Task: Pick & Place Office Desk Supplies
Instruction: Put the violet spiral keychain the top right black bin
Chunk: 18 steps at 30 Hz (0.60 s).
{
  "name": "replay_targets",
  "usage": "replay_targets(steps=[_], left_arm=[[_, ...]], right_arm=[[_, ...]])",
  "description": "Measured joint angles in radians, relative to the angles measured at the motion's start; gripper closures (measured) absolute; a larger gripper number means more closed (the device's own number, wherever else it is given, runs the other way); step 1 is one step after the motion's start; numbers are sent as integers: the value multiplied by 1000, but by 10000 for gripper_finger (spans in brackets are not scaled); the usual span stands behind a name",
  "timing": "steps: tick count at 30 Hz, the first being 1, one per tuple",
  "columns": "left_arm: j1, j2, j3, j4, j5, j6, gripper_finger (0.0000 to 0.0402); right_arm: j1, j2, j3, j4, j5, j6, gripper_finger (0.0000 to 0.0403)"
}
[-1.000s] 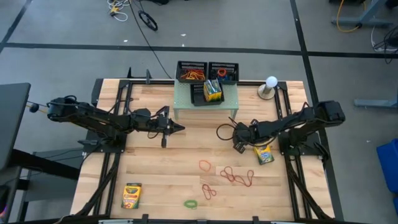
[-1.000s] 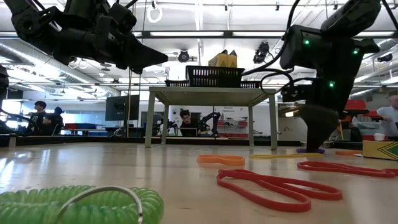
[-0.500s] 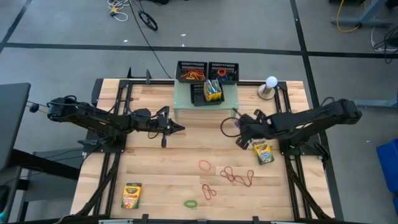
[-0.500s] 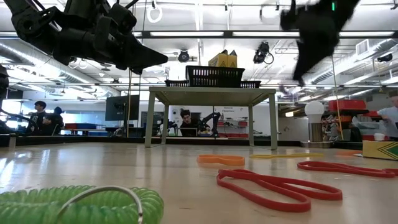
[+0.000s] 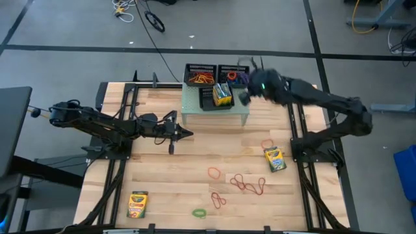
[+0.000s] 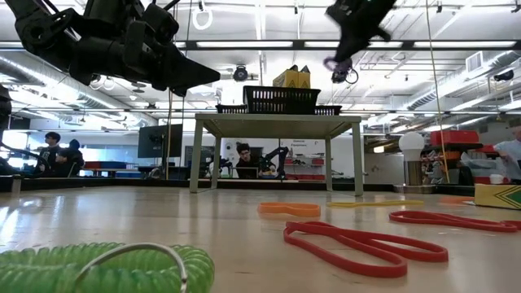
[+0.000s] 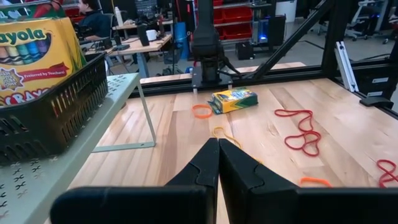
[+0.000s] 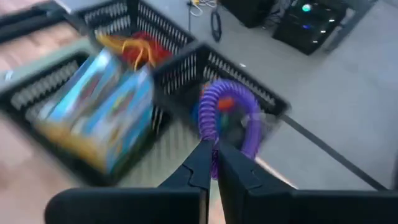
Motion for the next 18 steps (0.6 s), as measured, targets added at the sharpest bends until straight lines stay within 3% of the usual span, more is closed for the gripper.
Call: replay_targets(steps=[3,8,13,18], left_arm=[[0,0,0,0,0,-1,386],[0,0,0,-1,0,-3,386],[0,0,0,0,2,0,386],[0,0,0,0,3,0,386]], right_arm=[[-138,68,23,84,-126,-81,383],[-269,192,93,101,-193,-155,383],[-307,272,115,100,-285,-178,382],[-305,303,115,93,-308,-182,378]])
